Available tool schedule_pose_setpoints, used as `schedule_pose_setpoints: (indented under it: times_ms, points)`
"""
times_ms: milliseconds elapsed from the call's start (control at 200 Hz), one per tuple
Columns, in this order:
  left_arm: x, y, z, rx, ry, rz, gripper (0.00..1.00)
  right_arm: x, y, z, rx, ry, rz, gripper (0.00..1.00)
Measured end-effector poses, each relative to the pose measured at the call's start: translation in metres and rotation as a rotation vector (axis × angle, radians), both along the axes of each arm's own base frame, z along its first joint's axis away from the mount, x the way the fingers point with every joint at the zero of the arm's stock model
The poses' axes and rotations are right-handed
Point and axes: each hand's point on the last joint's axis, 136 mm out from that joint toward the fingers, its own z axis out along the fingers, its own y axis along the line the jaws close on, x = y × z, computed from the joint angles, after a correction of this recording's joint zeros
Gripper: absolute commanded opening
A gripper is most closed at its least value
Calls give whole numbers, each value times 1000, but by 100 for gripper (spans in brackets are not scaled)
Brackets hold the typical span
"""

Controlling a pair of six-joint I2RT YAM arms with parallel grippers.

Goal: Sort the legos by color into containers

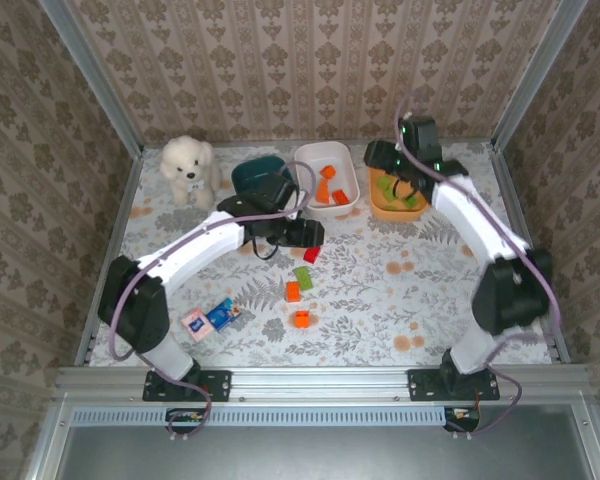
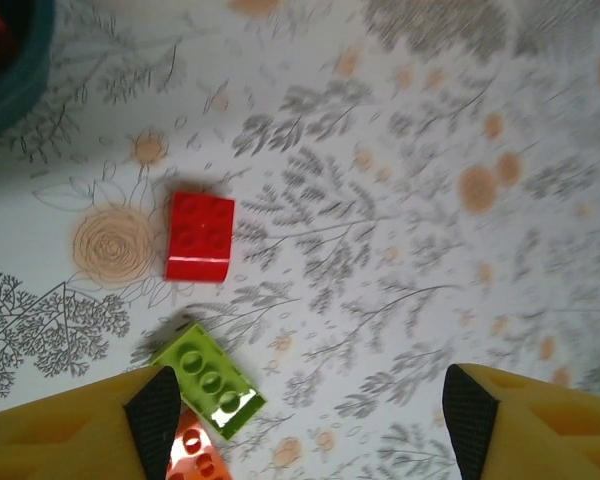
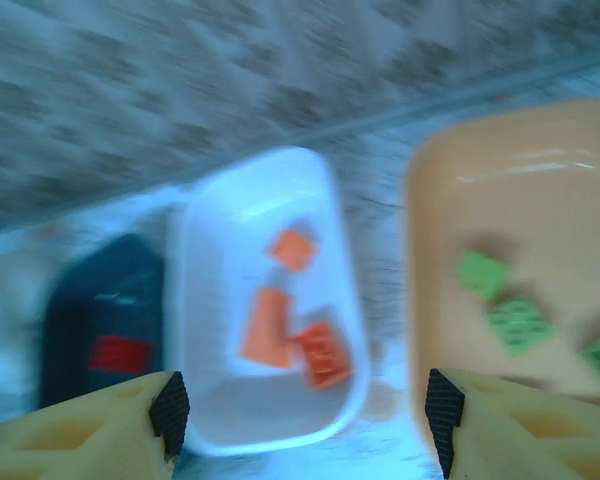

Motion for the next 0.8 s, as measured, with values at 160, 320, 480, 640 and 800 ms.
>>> schedule_pose_setpoints:
  times_ms: [160, 320, 480, 640, 800]
  points:
    - [7, -3, -41, 161, 44, -11, 73, -87, 24, 6, 115, -73, 118, 71]
    - [18, 4, -73, 302, 70, 3, 74, -162, 21, -29, 194, -12, 180, 81]
    - [26, -1, -94, 369, 84, -20, 73, -215, 19, -41, 263, 24, 237, 82]
    - [26, -15, -106, 400, 83, -68, 71, -235, 16, -40, 300, 28, 245, 82]
    - [30, -24, -116, 432, 82, -100, 52, -235, 18, -48, 309, 72, 241, 82]
